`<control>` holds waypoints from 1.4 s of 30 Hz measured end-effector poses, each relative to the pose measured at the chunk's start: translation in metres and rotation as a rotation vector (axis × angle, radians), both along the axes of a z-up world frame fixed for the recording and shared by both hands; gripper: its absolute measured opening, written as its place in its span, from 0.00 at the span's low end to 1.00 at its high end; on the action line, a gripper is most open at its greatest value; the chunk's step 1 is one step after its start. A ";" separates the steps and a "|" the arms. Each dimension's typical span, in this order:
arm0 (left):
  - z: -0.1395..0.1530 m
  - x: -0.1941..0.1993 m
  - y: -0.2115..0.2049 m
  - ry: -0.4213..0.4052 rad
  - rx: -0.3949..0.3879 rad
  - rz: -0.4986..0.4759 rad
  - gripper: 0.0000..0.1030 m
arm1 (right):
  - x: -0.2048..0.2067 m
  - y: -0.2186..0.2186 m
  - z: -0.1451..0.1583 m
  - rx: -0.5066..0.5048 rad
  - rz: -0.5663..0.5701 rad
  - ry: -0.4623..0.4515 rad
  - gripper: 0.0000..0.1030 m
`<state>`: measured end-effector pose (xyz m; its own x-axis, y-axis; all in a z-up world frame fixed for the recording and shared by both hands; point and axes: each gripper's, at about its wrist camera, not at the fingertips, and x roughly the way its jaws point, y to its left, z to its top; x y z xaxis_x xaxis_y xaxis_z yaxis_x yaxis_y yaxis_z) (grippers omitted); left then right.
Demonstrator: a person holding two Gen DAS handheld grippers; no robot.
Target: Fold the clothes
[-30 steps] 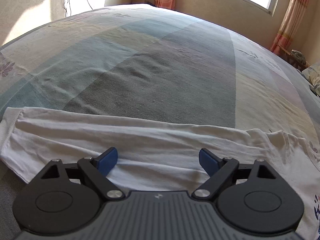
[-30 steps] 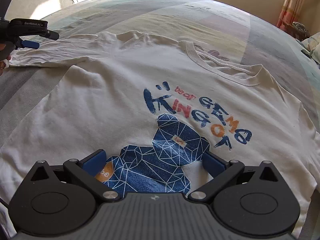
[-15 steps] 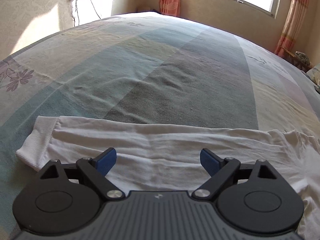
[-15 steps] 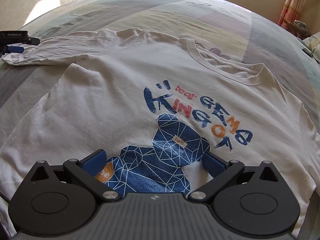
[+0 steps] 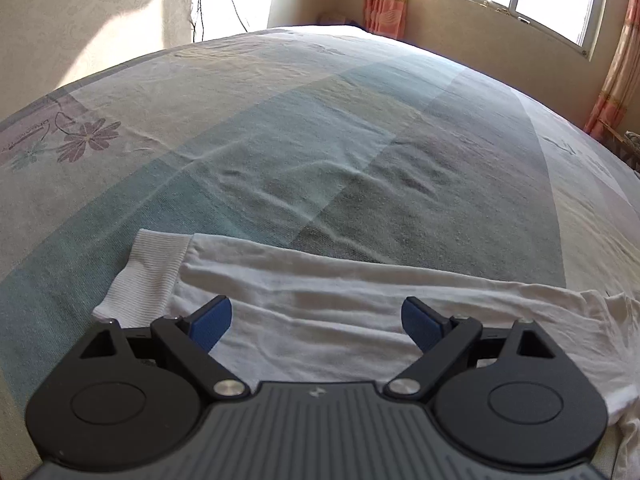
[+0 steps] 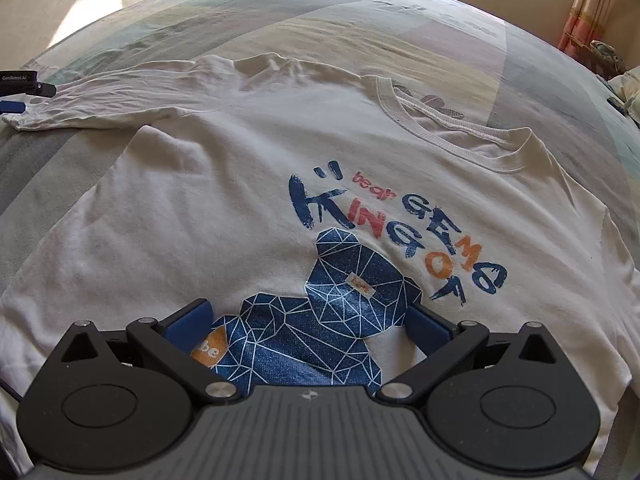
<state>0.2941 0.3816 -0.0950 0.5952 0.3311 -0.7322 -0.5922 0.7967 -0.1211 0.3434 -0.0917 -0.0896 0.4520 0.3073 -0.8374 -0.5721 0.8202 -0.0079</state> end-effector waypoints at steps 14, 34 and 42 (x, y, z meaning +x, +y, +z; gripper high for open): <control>0.033 0.032 -0.042 -0.042 -0.029 -0.109 0.89 | -0.004 -0.002 -0.001 0.017 -0.022 -0.027 1.00; -0.010 0.165 -0.139 -0.190 -0.550 -0.311 0.88 | -0.011 -0.004 -0.005 0.054 -0.068 -0.080 1.00; 0.025 0.119 -0.149 -0.081 -0.311 -0.420 0.92 | -0.010 -0.003 -0.005 0.054 -0.064 -0.077 1.00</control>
